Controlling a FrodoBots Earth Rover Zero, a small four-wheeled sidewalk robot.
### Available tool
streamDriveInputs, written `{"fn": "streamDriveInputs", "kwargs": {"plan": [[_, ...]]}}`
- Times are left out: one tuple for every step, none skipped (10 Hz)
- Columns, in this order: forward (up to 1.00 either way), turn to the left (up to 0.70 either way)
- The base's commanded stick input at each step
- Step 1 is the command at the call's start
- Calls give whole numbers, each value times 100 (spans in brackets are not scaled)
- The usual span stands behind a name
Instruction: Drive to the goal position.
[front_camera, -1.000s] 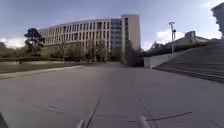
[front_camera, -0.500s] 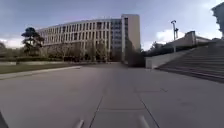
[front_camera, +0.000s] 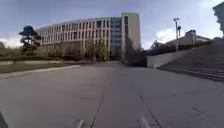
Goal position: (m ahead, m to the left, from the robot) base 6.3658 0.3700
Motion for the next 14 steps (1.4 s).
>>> {"fn": "streamDriveInputs", "kwargs": {"plan": [[100, 0], [100, 0], [100, 0], [100, 0], [100, 0], [100, 0], [100, 0], [100, 0], [100, 0], [100, 0], [100, 0], [100, 0], [100, 0], [100, 0]]}}
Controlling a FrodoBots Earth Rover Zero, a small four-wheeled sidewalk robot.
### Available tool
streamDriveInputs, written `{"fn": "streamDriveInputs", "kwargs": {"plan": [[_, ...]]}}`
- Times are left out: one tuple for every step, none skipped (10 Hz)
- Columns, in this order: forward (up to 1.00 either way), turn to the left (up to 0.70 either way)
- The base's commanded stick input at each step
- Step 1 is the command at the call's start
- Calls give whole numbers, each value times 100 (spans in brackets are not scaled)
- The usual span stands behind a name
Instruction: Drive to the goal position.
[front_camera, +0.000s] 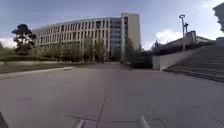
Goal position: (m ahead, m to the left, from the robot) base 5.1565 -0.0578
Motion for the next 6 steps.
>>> {"fn": "streamDriveInputs", "kwargs": {"plan": [[100, 0], [100, 0], [100, 0], [100, 0], [100, -1], [100, -23]]}}
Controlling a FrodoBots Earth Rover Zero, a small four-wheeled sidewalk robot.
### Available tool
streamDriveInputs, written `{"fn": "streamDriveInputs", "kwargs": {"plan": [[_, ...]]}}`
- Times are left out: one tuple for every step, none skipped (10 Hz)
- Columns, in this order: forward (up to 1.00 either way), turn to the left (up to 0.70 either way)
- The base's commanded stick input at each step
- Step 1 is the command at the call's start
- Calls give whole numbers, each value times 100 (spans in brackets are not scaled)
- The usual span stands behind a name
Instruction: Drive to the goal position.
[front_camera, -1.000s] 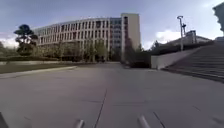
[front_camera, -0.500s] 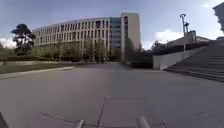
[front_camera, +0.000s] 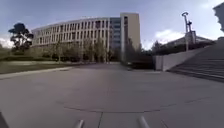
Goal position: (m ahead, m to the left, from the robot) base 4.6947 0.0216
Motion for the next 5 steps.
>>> {"fn": "streamDriveInputs", "kwargs": {"plan": [[100, -27], [100, -27], [100, -21], [100, -8], [100, 0]]}}
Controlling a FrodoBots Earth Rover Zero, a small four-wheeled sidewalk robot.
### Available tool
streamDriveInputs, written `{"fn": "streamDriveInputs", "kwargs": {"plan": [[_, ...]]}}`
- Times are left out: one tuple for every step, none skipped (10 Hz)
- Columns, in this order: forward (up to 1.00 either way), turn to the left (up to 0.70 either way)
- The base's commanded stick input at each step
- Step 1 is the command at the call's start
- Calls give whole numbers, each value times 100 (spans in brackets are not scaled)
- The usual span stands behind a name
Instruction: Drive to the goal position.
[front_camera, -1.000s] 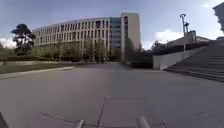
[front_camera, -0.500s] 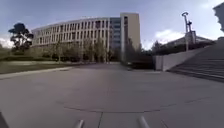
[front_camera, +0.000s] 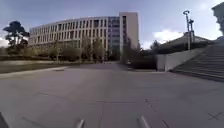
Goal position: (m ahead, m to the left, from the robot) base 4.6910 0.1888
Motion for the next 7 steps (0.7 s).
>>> {"fn": "streamDriveInputs", "kwargs": {"plan": [[100, 0], [100, 0], [100, 0], [100, 0], [100, 0], [100, 0], [100, 0]]}}
